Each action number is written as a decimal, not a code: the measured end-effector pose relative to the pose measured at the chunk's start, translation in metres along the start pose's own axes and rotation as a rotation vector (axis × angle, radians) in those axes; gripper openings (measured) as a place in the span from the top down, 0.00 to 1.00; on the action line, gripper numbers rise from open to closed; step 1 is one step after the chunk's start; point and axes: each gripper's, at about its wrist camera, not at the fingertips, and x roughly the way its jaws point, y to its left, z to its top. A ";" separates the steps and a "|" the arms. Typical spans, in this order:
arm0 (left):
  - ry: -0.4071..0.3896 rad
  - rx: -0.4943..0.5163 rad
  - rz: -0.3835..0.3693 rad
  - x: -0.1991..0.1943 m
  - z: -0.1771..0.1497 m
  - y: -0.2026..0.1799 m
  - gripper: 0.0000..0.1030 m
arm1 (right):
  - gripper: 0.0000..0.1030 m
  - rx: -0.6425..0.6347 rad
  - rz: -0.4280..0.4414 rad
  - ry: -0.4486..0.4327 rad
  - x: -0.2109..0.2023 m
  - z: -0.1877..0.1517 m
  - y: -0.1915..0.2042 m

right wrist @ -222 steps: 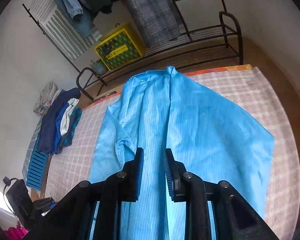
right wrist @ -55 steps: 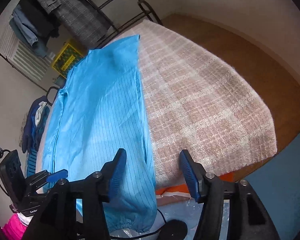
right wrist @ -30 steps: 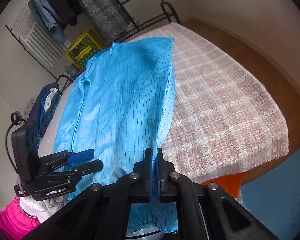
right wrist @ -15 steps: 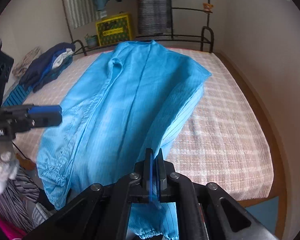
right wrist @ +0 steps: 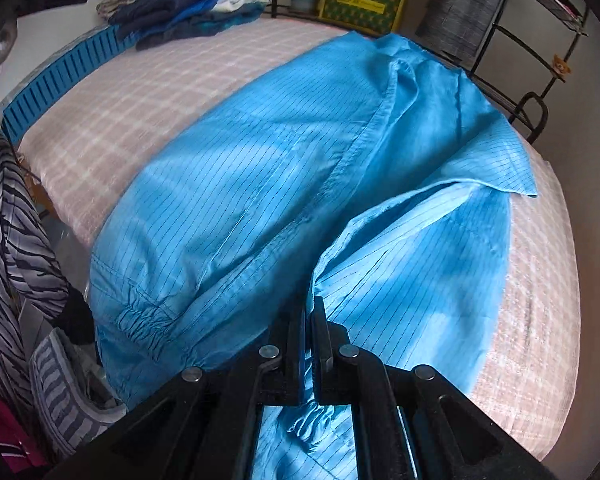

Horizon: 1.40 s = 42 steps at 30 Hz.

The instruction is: Fold large clothes

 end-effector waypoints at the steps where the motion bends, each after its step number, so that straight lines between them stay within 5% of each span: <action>1: -0.001 0.000 0.001 0.001 0.002 0.003 0.57 | 0.99 -0.008 0.006 0.020 0.006 0.000 0.002; 7: -0.013 0.005 -0.008 0.002 0.014 0.013 0.57 | 0.78 0.094 0.140 0.030 -0.010 -0.003 -0.017; 12: -0.028 0.019 -0.021 0.010 0.030 0.013 0.57 | 0.70 0.193 0.257 -0.090 -0.065 -0.012 -0.051; 23: 0.037 -0.005 -0.075 0.062 0.031 0.004 0.57 | 0.52 0.452 0.202 -0.283 -0.111 0.000 -0.186; 27: 0.068 0.010 -0.079 0.077 0.031 0.001 0.57 | 0.45 0.536 0.197 -0.302 -0.088 0.012 -0.243; 32: 0.086 0.005 -0.072 0.087 0.032 0.003 0.57 | 0.44 0.713 0.291 -0.332 -0.030 0.021 -0.308; 42: 0.124 -0.017 -0.058 0.105 0.037 0.013 0.57 | 0.41 0.936 0.452 -0.340 0.089 0.038 -0.366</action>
